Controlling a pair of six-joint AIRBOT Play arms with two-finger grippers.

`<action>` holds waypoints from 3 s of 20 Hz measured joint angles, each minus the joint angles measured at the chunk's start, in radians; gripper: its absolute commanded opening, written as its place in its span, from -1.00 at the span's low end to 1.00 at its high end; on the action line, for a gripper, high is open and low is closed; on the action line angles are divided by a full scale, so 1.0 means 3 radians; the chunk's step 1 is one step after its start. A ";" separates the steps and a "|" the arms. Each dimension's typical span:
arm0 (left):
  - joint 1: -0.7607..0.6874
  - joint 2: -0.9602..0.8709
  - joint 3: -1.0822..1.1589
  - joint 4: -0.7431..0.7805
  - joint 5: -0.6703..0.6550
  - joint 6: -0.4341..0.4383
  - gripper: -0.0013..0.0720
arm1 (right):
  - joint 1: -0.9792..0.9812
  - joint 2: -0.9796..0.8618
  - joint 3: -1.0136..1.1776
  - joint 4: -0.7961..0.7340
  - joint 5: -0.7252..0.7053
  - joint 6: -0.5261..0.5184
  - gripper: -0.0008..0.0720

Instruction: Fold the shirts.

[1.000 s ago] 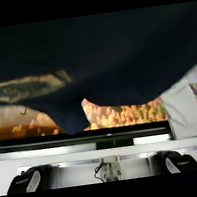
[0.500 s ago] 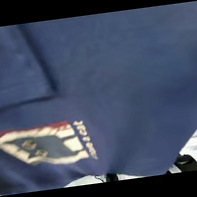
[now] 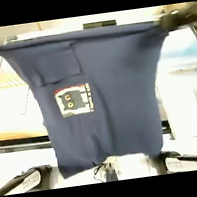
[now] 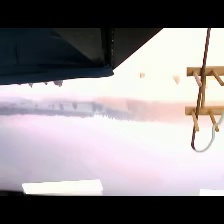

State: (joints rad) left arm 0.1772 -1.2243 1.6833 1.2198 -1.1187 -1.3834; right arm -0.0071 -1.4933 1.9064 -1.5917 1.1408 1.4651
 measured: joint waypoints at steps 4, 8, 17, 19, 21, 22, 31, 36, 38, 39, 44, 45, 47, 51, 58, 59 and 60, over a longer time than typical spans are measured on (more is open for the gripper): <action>-0.0055 -0.0673 -0.0046 0.0001 0.0577 -0.0018 -0.89 | 0.0001 -0.0726 -0.0023 0.0114 -0.0632 0.0118 -0.78; -0.0135 -0.1148 -0.0057 0.0010 0.1181 -0.0108 -0.88 | 0.0001 -0.1184 -0.0031 0.0202 -0.1170 0.0273 -0.78; -0.0361 -0.1756 -0.0064 0.0024 0.1164 -0.0280 -0.89 | -0.0028 -0.1592 -0.0032 0.0301 -0.1045 0.0511 -0.78; -0.0333 -0.1750 -0.0062 0.0052 0.0811 -0.0305 -0.89 | -0.0050 -0.1577 -0.0032 0.0301 -0.0820 0.0435 -0.78; -0.0309 -0.1752 -0.0086 0.0134 0.0375 -0.0355 -0.89 | -0.0062 -0.1570 -0.0032 0.0296 -0.0590 0.0375 -0.78; -0.0301 -0.1756 -0.0126 0.0173 0.0175 -0.0380 -0.89 | -0.0066 -0.1573 -0.0032 0.0289 -0.0482 0.0356 -0.78; -0.0357 -0.1766 -0.0586 0.0272 -0.0460 -0.0537 -0.89 | -0.0076 -0.1718 -0.0031 0.0264 0.0032 0.0282 -0.78; -0.0357 -0.1770 -0.0646 0.0275 -0.0481 -0.0590 -0.89 | -0.0078 -0.1746 -0.0032 0.0290 0.0168 0.0275 -0.78; -0.0347 -0.1770 -0.0650 0.0276 -0.0486 -0.0598 -0.88 | -0.0078 -0.1746 -0.0031 0.0298 0.0214 0.0251 -0.78; -0.0340 -0.1770 -0.0650 0.0276 -0.0486 -0.0601 -0.88 | -0.0078 -0.1747 -0.0032 0.0299 0.0248 0.0237 -0.78; -0.0305 -0.1774 -0.0645 0.0313 -0.0507 -0.0636 0.84 | -0.0080 -0.1743 -0.0031 0.0305 0.0332 0.0189 0.41; -0.0294 -0.1769 -0.0628 0.0306 -0.0554 -0.0676 0.83 | -0.0081 -0.1727 -0.0032 0.0329 0.0385 0.0170 0.41; -0.0251 -0.1745 -0.0549 0.0292 -0.0698 -0.0646 0.77 | -0.0081 -0.1654 -0.0031 0.0337 0.0568 0.0100 0.41; -0.0058 -0.1542 -0.0600 0.0287 -0.1183 -0.0511 0.45 | -0.0211 -0.1465 -0.0086 0.0314 0.1143 0.0050 0.41; 0.0075 -0.0308 -0.2560 -0.0195 -0.0930 -0.0224 0.45 | -0.0322 -0.0708 -0.0969 0.0381 0.1395 -0.0011 0.41; 0.0084 -0.0128 -0.2861 -0.0230 -0.0871 -0.0198 0.46 | -0.0322 -0.0607 -0.1119 0.0366 0.1368 -0.0015 0.41; 0.0090 0.0027 -0.3100 -0.0271 -0.0827 -0.0182 0.45 | -0.0323 -0.0506 -0.1253 0.0341 0.1333 -0.0031 0.41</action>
State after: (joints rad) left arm 0.2043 -1.2163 0.7532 1.1385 -1.3666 -1.4380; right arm -0.1040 -1.6451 1.5307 -1.4895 1.5406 1.4559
